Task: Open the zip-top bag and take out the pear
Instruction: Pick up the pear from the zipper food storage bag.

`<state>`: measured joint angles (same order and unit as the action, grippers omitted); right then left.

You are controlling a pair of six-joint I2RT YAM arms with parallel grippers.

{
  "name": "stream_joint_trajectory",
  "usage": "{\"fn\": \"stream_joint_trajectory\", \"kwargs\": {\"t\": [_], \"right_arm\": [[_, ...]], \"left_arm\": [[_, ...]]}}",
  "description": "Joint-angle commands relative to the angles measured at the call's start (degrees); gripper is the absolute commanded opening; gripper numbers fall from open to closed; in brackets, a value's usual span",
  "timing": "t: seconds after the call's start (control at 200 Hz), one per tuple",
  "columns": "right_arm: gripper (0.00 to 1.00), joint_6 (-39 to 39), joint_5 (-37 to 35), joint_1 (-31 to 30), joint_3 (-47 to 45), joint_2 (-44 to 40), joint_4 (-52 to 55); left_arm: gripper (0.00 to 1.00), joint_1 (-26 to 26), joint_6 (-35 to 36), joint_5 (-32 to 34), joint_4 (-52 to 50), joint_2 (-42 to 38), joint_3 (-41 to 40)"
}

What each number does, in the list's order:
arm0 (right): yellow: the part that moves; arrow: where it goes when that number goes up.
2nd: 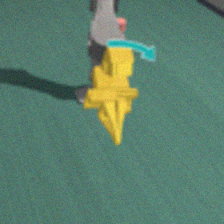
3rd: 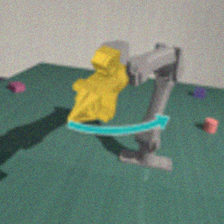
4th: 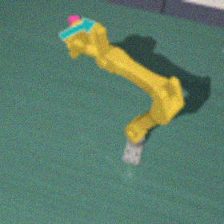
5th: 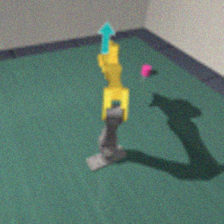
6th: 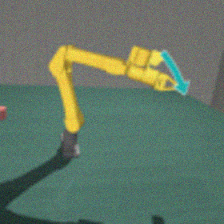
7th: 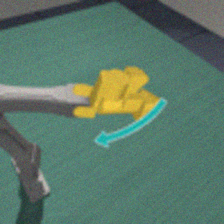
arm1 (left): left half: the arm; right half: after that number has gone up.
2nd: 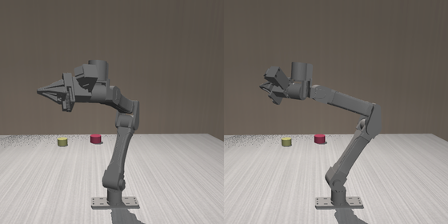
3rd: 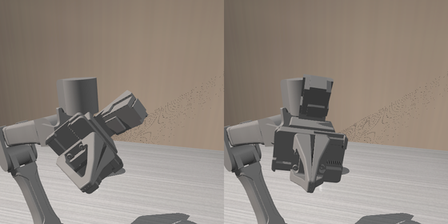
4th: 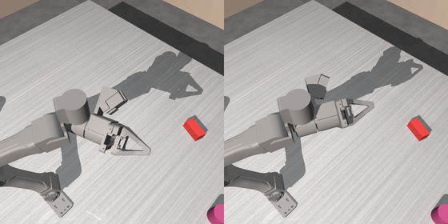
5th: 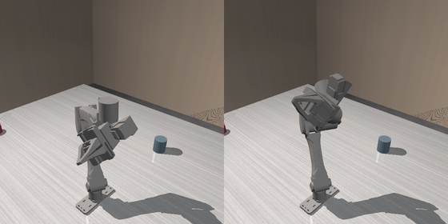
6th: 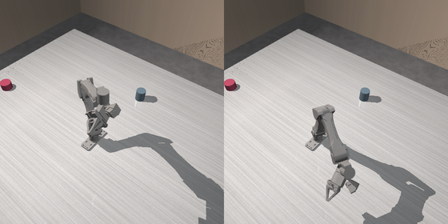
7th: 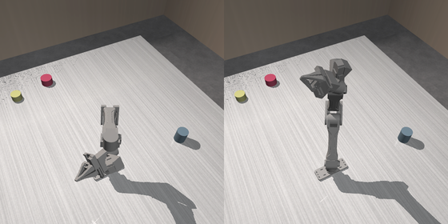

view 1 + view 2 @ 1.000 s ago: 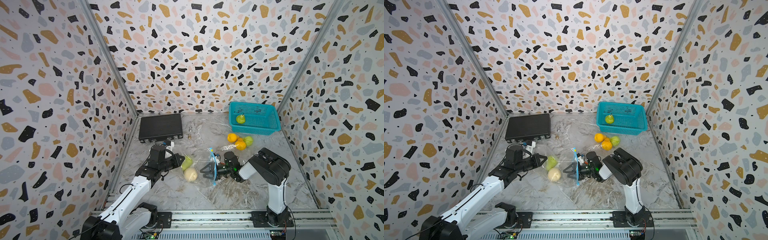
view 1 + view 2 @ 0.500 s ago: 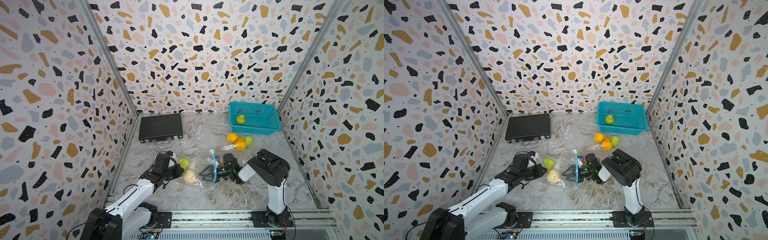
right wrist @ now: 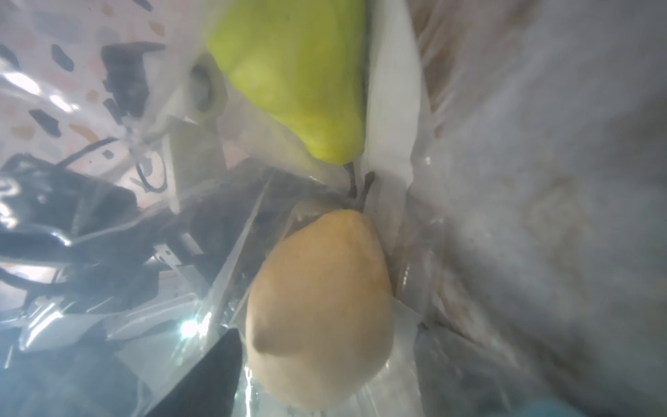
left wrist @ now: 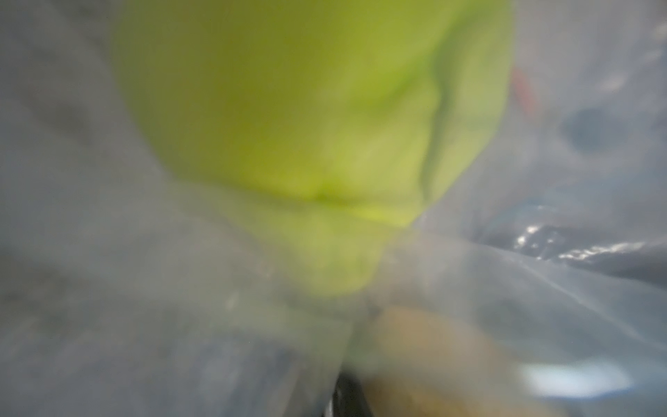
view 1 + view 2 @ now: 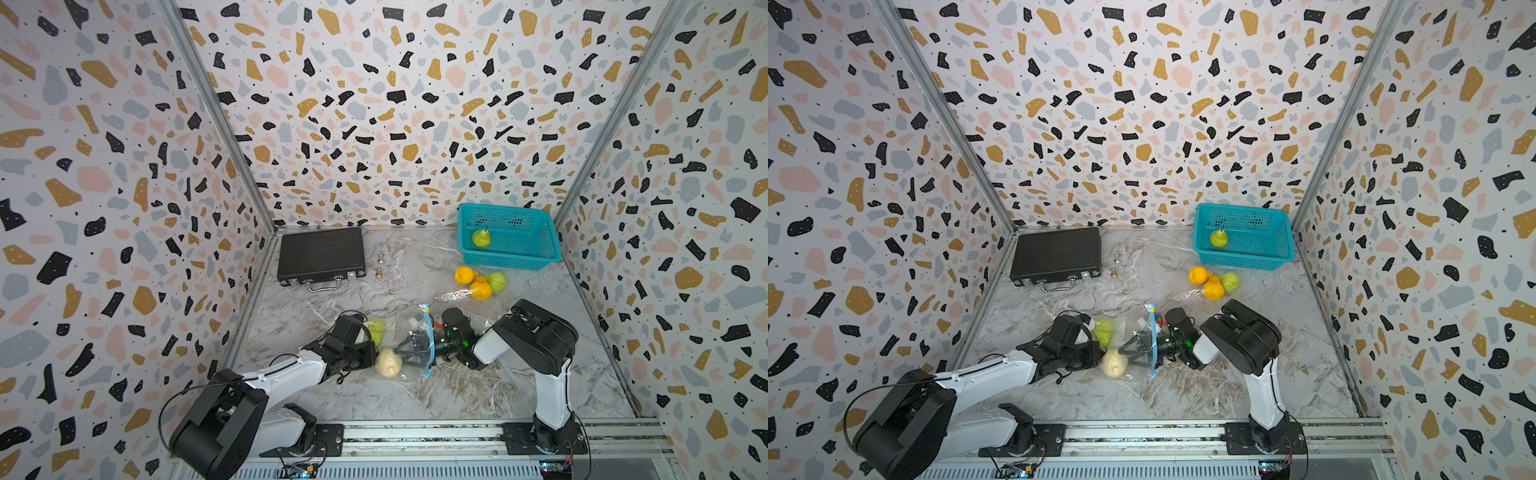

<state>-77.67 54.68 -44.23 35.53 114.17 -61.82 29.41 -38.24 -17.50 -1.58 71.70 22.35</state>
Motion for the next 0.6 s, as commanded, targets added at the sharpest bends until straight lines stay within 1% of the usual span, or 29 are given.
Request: {"fn": "stream_joint_trajectory", "kwargs": {"t": [0.0,0.175,0.415,0.481,0.596], "right_arm": [[0.79,-4.1,1.5,-1.1,0.3,1.8,-4.3],[0.83,-7.1,1.9,-2.5,0.1,3.6,-9.4],[0.82,-9.1,1.4,-4.1,-0.2,6.4,-13.1],[0.78,-11.0,1.4,-4.1,-0.4,7.1,-16.3],[0.64,-13.1,1.5,-4.0,-0.9,6.9,-19.6]], "left_arm": [[0.09,0.6,-0.6,0.5,3.4,2.5,1.0],[0.08,0.7,-1.3,1.5,5.6,5.7,1.7],[0.08,0.7,-1.9,3.7,6.0,6.7,2.4],[0.08,0.6,-1.8,3.9,5.9,6.6,2.3],[0.08,0.7,-1.0,4.8,4.5,6.4,2.5]]}}
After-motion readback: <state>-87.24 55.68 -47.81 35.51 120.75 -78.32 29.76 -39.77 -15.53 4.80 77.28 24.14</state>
